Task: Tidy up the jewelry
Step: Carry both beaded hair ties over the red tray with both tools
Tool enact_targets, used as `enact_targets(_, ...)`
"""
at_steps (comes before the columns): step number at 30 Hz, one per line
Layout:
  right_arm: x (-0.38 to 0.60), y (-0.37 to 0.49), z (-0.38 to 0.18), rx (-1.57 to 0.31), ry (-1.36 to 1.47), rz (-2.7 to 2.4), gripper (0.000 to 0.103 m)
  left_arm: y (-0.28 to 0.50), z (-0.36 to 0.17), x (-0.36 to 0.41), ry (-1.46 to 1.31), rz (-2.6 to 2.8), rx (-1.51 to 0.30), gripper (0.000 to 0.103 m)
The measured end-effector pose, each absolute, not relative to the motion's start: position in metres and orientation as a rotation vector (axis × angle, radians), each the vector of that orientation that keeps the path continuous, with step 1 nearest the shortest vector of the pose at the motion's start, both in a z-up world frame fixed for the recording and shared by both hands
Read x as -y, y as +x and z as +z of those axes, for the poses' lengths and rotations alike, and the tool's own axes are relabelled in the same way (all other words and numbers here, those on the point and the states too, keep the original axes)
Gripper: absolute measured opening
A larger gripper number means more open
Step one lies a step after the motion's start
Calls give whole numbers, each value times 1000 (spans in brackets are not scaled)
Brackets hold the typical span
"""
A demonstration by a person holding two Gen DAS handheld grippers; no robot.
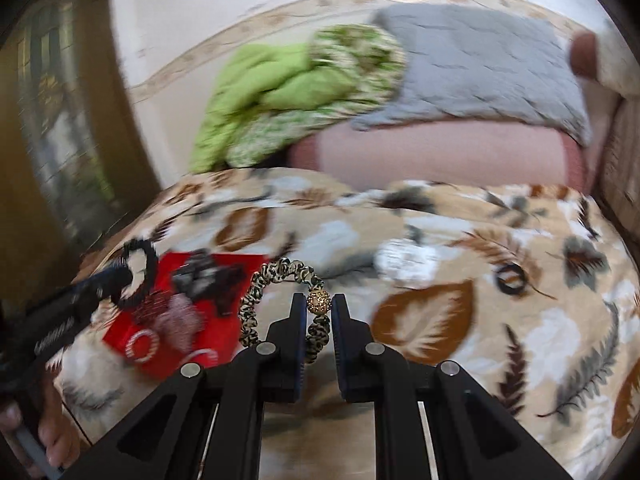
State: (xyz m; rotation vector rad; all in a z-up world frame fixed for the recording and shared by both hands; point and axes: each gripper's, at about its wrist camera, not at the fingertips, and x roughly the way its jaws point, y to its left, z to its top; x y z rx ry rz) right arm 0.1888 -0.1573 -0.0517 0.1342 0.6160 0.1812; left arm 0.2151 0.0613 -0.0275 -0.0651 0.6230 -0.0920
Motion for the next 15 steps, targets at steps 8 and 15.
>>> enact_targets(8,70,230,-57,-650,111,296,13,251,-35,-145,-120,31,-689,12)
enact_targets(15,25,257,-93,-729,136,312,13,257,-35,-188,-105,-27,-693,12)
